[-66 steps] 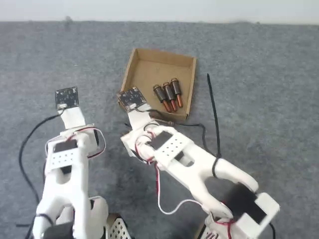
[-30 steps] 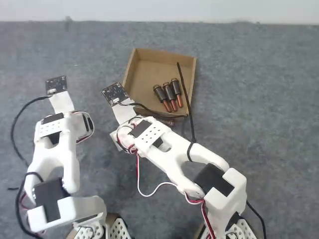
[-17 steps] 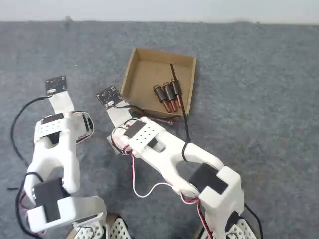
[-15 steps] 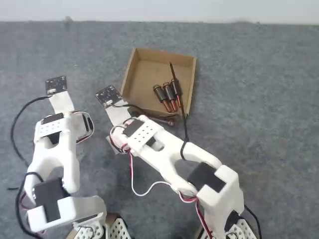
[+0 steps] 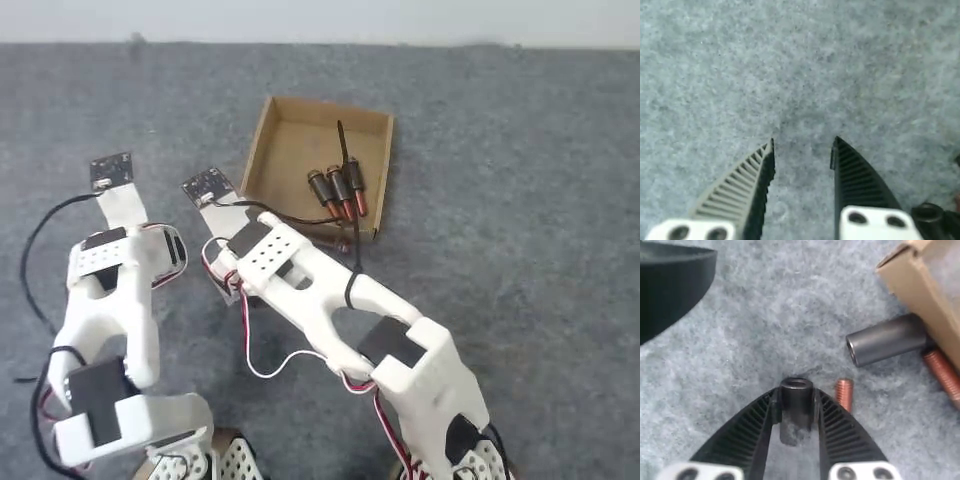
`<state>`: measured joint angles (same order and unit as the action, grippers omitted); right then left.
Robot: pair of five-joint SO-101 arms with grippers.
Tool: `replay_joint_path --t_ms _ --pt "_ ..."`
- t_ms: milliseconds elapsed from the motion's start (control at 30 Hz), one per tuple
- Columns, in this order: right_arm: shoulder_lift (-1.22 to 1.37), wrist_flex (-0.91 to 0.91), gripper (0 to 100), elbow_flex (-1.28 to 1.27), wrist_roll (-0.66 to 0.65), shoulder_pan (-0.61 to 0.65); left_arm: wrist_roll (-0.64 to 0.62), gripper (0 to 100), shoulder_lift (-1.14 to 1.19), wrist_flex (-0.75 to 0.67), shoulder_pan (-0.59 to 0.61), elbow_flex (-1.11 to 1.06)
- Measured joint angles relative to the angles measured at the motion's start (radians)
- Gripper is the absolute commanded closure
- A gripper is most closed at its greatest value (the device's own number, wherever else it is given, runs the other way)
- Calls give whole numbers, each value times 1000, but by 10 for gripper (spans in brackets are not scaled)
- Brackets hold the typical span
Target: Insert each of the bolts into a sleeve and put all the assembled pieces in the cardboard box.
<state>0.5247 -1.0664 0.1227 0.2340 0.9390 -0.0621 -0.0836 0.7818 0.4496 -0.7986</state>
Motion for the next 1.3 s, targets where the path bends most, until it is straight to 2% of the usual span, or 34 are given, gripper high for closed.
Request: replay_joint_path --t_ms 133,767,833,967,1300 --pt "5 -32 858 -2 0 9 0 826 0 0 0 0" --pt "14 -55 859 -2 0 20 0 826 0 0 0 0" --pt "14 -54 876 -2 0 20 0 826 0 0 0 0" --pt "26 -35 991 -2 -2 15 0 826 0 0 0 0" --pt "34 -94 991 18 -2 3 0 826 0 0 0 0"
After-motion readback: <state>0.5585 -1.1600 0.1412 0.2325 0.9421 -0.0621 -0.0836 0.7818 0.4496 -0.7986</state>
